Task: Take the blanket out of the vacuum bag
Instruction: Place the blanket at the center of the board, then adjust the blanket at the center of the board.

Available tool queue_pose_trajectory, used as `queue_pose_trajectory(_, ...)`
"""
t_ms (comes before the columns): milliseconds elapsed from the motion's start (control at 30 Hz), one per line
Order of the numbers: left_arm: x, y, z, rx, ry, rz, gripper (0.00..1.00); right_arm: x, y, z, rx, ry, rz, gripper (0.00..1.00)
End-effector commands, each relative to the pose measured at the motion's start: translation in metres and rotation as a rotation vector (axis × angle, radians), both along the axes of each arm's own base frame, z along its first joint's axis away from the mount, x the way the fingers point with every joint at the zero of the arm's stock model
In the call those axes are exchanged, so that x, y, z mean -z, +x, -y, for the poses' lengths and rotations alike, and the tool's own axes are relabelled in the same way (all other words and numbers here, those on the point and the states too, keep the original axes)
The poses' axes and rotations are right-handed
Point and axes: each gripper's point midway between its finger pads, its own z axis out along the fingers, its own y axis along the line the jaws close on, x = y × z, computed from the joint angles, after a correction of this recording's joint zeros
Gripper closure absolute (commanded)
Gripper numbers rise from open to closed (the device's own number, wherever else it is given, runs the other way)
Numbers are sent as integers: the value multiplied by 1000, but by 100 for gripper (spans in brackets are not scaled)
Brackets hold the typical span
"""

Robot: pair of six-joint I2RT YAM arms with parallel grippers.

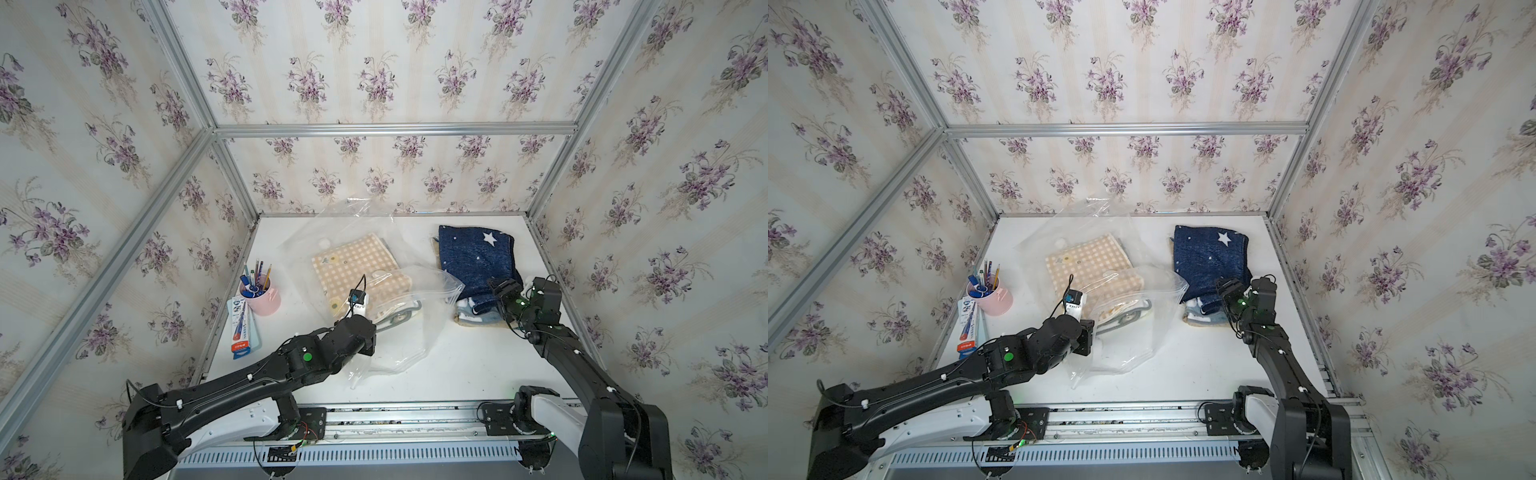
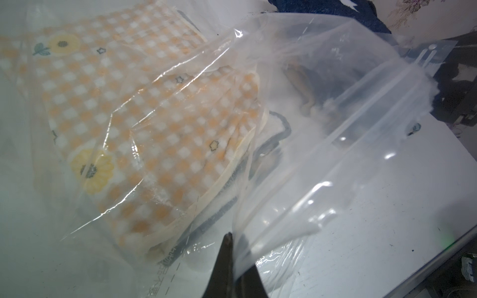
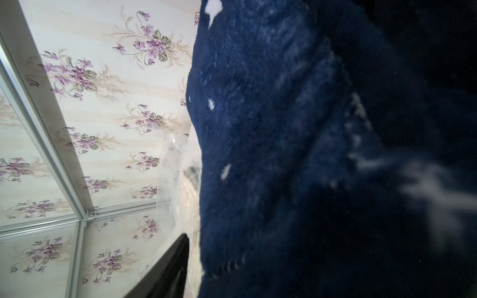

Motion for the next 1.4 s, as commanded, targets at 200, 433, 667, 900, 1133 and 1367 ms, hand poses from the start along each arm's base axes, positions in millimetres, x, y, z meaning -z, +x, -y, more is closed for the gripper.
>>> queue_pose_trajectory(200, 0, 2, 1, -6, 0, 6, 93, 22, -45, -7, -79, -73, -76, 29)
queue_pose_trajectory(433, -5, 6, 8, 3, 8, 5, 93, -8, -59, -18, -118, -121, 32, 52)
queue_pose_trajectory(667, -7, 6, 12, 4, 3, -10, 93, 4, -49, -51, -246, -204, -1, 72)
queue_pose_trajectory(900, -3, 5, 16, 7, -12, -32, 94, 36, -49, -49, -209, -179, -9, 68)
queue_pose_trajectory(1133, -5, 8, 18, 6, 11, -26, 93, 23, -48, -34, -167, -275, 21, 61)
queue_pose_trajectory(1367, -5, 10, 23, 14, 13, -36, 94, 28, -39, -46, -234, -261, 17, 61)
